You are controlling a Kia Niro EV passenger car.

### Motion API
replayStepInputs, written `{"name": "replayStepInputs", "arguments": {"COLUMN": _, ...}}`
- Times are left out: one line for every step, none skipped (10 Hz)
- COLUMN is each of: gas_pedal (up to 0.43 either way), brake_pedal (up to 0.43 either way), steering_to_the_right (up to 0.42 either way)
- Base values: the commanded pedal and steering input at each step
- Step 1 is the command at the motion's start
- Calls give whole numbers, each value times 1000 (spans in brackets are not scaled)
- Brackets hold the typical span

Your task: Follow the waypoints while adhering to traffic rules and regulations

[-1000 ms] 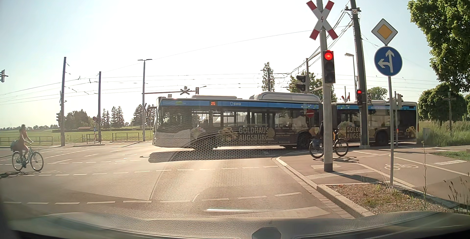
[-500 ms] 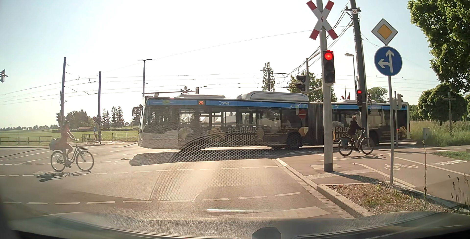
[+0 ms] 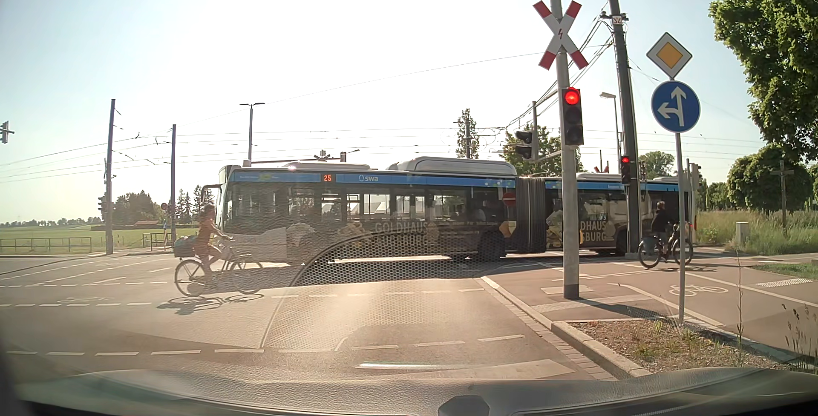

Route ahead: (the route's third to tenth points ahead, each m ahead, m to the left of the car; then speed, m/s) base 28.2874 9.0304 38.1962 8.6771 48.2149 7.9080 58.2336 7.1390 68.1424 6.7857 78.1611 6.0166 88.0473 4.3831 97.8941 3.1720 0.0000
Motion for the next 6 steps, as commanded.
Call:
{"name": "replayStepInputs", "arguments": {"gas_pedal": 0, "brake_pedal": 171, "steering_to_the_right": -22}}
{"name": "replayStepInputs", "arguments": {"gas_pedal": 0, "brake_pedal": 171, "steering_to_the_right": -22}}
{"name": "replayStepInputs", "arguments": {"gas_pedal": 0, "brake_pedal": 171, "steering_to_the_right": -22}}
{"name": "replayStepInputs", "arguments": {"gas_pedal": 0, "brake_pedal": 171, "steering_to_the_right": -22}}
{"name": "replayStepInputs", "arguments": {"gas_pedal": 0, "brake_pedal": 171, "steering_to_the_right": -22}}
{"name": "replayStepInputs", "arguments": {"gas_pedal": 0, "brake_pedal": 171, "steering_to_the_right": -22}}
